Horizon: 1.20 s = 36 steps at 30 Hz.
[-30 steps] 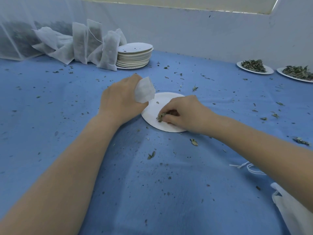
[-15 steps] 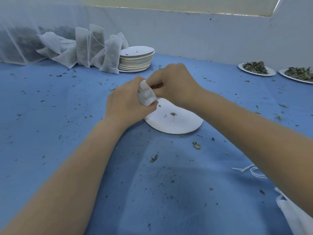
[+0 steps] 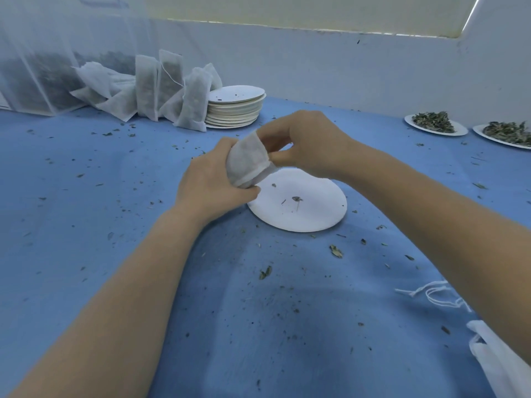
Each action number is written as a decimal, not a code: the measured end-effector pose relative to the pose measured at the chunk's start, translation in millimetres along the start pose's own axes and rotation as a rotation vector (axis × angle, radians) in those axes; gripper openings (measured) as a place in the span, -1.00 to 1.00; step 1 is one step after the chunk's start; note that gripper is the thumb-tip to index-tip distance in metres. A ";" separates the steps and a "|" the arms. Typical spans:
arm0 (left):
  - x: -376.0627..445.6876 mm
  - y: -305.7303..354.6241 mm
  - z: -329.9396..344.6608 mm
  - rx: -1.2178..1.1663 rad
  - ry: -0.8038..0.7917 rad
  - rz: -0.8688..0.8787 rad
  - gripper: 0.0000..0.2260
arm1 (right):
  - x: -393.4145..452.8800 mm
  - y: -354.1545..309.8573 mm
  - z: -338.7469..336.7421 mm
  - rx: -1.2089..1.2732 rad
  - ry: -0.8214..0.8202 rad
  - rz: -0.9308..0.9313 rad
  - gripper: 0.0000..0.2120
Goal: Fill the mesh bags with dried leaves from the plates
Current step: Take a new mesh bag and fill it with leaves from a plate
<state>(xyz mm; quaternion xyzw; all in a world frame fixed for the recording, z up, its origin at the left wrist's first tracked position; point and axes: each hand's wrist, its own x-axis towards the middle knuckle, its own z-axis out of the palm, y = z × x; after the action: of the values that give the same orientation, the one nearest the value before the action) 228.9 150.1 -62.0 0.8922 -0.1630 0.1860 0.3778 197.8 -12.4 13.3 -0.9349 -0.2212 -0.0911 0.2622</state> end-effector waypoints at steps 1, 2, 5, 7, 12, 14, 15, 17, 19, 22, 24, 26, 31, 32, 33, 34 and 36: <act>-0.5 -0.3 0.6 -0.014 -0.002 0.002 -0.49 | -0.1 0.2 1.1 0.000 -0.012 0.002 -0.72; -0.9 -0.5 0.8 -0.034 -0.001 0.006 -0.50 | -0.1 0.2 2.7 0.002 -0.016 0.000 -0.73; -1.1 -2.1 1.4 -0.081 0.013 0.010 -0.53 | 0.3 0.9 5.1 0.025 0.013 -0.018 -0.74; -0.9 -4.6 1.2 -0.093 0.014 -0.001 -0.54 | -1.5 3.9 2.3 0.060 0.071 -0.013 -0.78; 0.5 -16.3 -0.4 -0.116 -0.045 -0.082 -0.51 | -18.9 23.6 3.5 0.017 0.102 0.188 -0.69; -0.1 -18.6 -0.4 -0.115 -0.066 -0.094 -0.52 | -30.6 33.8 11.6 -0.054 -0.093 0.414 -0.28; -0.4 -19.0 -0.3 -0.109 -0.074 -0.097 -0.52 | -36.3 36.4 15.9 -0.088 -0.189 0.498 -0.12; -1.2 -18.4 -0.5 -0.101 -0.086 -0.105 -0.52 | -45.1 39.4 23.6 -0.147 -0.296 0.585 0.10; -1.4 -17.9 -1.2 -0.092 -0.093 -0.112 -0.52 | -50.2 41.0 29.9 -0.178 -0.326 0.621 0.25; -1.9 -15.6 -2.3 -0.076 -0.119 -0.115 -0.53 | -52.0 41.7 34.5 -0.174 -0.292 0.648 0.35; -1.6 -13.9 -2.9 -0.088 -0.130 -0.128 -0.53 | -51.0 42.3 34.1 -0.145 -0.268 0.679 0.36; -1.0 -12.2 -4.7 -0.134 -0.137 -0.162 -0.53 | -50.0 43.8 33.7 -0.137 -0.262 0.704 0.37; 7.2 -12.2 -9.5 -0.257 -0.081 -0.250 -0.67 | -39.3 40.7 29.0 -0.108 -0.186 0.686 0.38; 11.5 -11.0 -11.1 -0.276 -0.047 -0.265 -0.68 | -33.8 38.9 26.1 -0.095 -0.153 0.673 0.38; 16.6 -10.1 -12.6 -0.294 -0.016 -0.278 -0.66 | -26.2 36.8 23.2 -0.081 -0.117 0.656 0.39; 21.5 -9.0 -13.6 -0.308 0.013 -0.287 -0.63 | -18.6 34.6 20.2 -0.068 -0.076 0.639 0.39; 36.9 -10.5 -16.4 -0.328 0.088 -0.300 -0.54 | 3.1 31.7 15.2 -0.049 0.004 0.599 0.37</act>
<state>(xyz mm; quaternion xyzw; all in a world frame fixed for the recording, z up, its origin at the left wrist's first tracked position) 262.4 163.5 -41.0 0.8243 -0.0398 0.1373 0.5479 216.1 -27.4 -12.9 -0.9644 0.0671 -0.0168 0.2551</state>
